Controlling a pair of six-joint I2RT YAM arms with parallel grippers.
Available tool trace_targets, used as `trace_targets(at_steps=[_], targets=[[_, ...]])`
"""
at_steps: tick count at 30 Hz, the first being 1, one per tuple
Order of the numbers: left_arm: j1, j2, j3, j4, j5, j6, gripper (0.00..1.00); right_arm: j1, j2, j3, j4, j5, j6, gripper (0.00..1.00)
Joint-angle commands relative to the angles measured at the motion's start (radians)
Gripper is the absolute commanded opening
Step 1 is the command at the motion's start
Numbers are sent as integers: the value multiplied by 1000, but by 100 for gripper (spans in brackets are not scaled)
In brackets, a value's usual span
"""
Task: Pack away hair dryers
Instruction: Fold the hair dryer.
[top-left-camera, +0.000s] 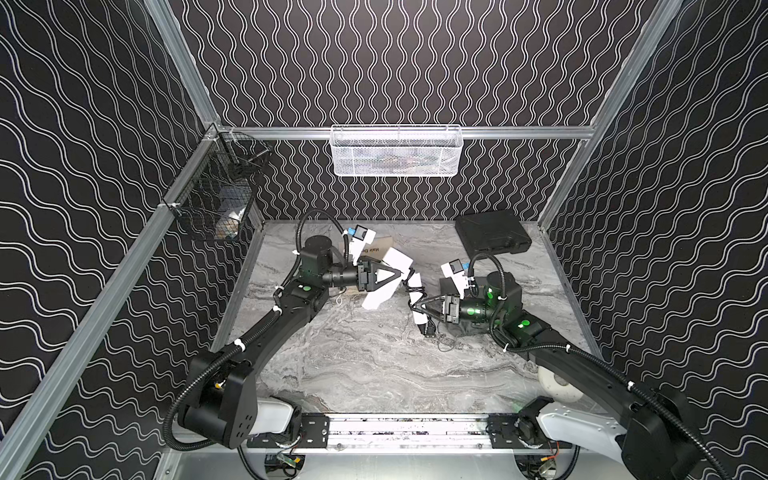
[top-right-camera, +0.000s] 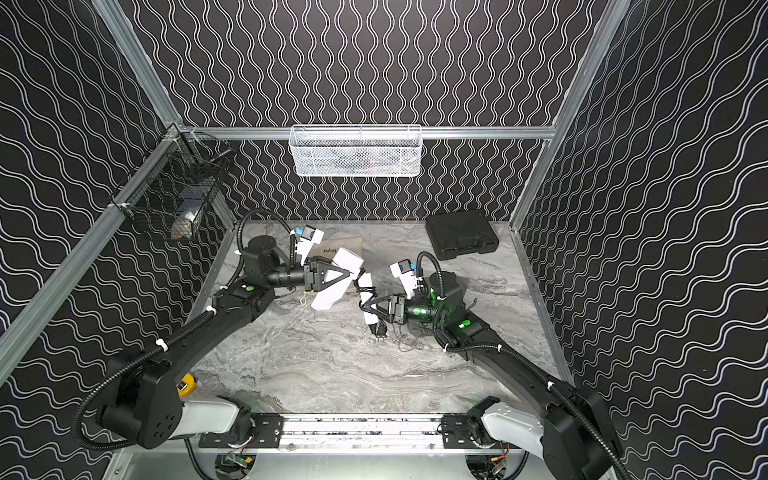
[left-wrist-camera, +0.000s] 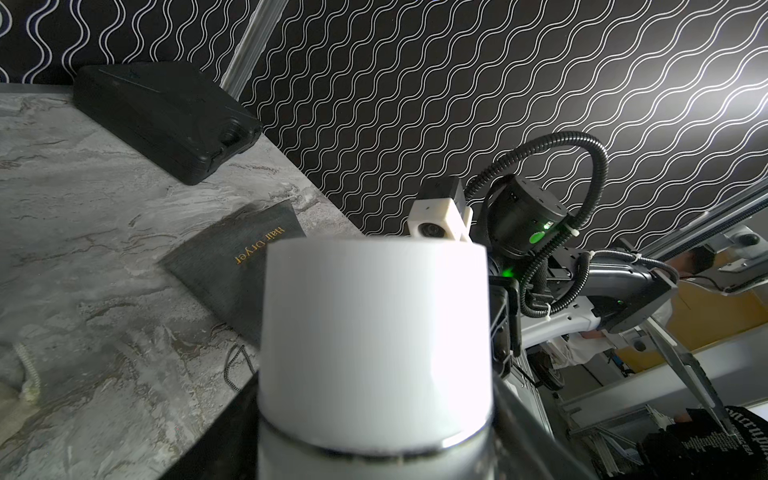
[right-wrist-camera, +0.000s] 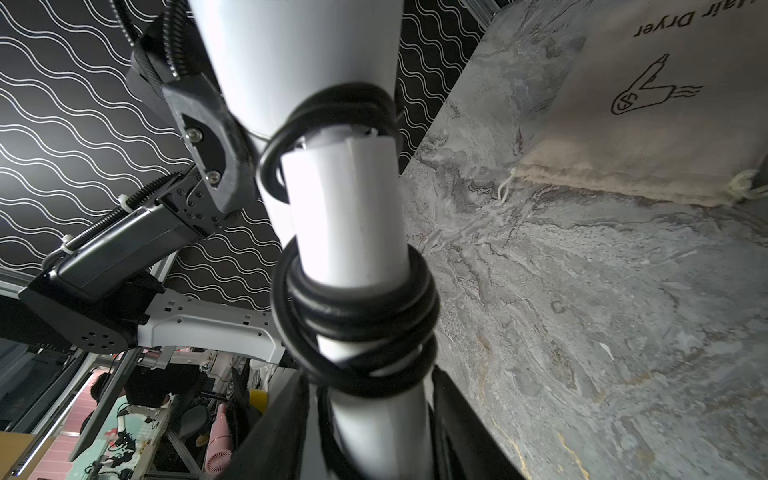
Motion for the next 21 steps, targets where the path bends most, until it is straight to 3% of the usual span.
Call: trace_targets(at_steps=[1, 14, 21], targets=[[0, -9, -9, 136, 6, -47, 0, 23, 10, 12, 49, 8, -2, 46], [-3, -2, -58, 288, -28, -157, 0, 88, 33, 7, 117, 63, 30, 25], [-20, -29, -99, 323, -99, -176, 0, 133, 28, -2, 201, 140, 79, 17]])
